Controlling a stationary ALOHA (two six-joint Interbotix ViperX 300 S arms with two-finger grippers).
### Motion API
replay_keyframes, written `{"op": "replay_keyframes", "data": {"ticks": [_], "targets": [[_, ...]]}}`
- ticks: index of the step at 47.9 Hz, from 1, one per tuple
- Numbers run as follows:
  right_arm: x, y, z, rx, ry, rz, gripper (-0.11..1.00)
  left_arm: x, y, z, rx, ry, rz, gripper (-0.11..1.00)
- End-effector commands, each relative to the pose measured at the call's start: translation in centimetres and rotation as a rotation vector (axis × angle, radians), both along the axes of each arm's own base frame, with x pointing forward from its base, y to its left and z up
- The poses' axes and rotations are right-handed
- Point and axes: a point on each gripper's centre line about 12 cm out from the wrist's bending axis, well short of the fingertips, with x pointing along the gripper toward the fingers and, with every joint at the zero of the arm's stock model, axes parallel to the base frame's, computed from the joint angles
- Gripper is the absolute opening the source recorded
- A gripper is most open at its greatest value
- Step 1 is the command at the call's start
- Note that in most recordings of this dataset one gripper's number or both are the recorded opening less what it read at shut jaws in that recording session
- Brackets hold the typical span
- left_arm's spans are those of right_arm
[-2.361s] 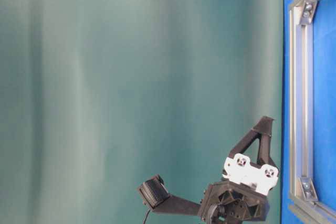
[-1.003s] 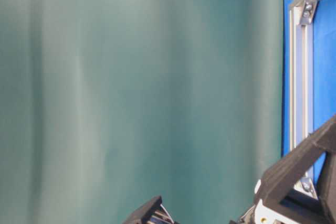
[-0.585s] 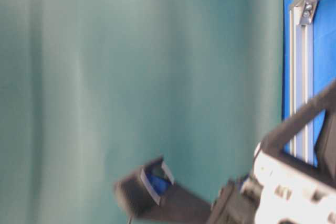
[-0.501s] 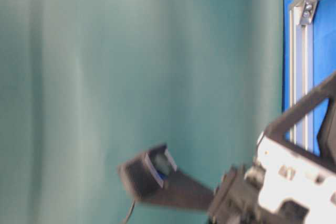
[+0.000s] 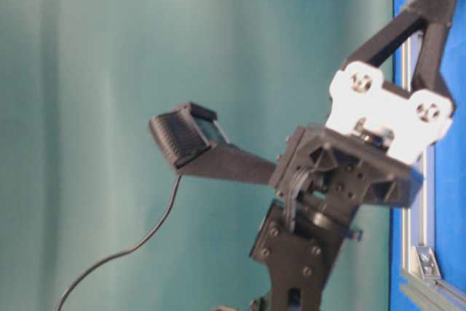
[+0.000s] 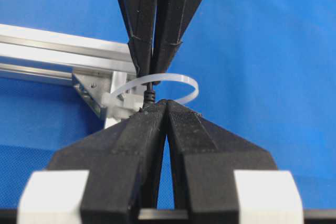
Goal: Insert the wire through the string loop located on the right side.
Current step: 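Move the left gripper across to the plug emerging from the loop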
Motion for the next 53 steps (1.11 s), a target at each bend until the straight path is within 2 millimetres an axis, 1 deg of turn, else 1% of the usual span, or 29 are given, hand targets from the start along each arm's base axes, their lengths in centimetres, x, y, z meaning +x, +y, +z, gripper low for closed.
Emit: {"op": "replay_keyframes", "data": {"ticks": [1,10,13,17,22,23,25,27,29,38,49,53], "targets": [[0.5,0.0,0.7,0.002,-0.031,0.000,-0.04,0.8,0.0,1.6,-0.002,-0.044,0.000,0.00],[0.5,0.0,0.7,0.002,-0.031,0.000,-0.04,0.9,0.0,1.6,-0.001,-0.046,0.001,0.01],[0.5,0.0,0.7,0.003,-0.030,-0.001,-0.04,0.9,0.0,1.6,-0.001,-0.045,0.001,0.06],[0.6,0.0,0.8,0.003,-0.032,-0.001,-0.04,0.9,0.0,1.6,-0.002,-0.046,0.001,0.24],[0.6,0.0,0.8,0.003,-0.034,-0.001,-0.04,0.9,-0.2,1.7,-0.004,-0.047,-0.003,0.56],[0.5,0.0,0.8,0.003,-0.032,-0.001,-0.04,0.9,-0.2,1.7,-0.002,-0.046,-0.004,0.64],[0.5,0.0,0.7,0.002,-0.031,0.000,-0.04,0.9,-0.2,1.7,-0.002,-0.048,-0.004,0.75],[0.5,0.0,0.7,0.003,-0.030,-0.001,-0.04,0.9,-0.2,1.7,-0.004,-0.046,-0.003,0.84],[0.6,0.1,0.8,0.002,-0.032,0.000,-0.04,0.9,-0.2,1.7,-0.005,-0.047,-0.002,0.90],[0.5,0.0,0.7,0.002,-0.031,0.000,-0.04,1.0,-0.2,1.3,-0.003,-0.041,-0.003,0.88],[0.5,0.0,0.8,0.003,-0.032,-0.001,-0.04,1.8,-0.1,-1.5,0.001,0.004,0.000,0.89],[0.6,0.0,0.8,0.003,-0.032,-0.001,-0.04,1.8,-0.1,-2.1,0.002,0.017,0.001,0.88]]}}
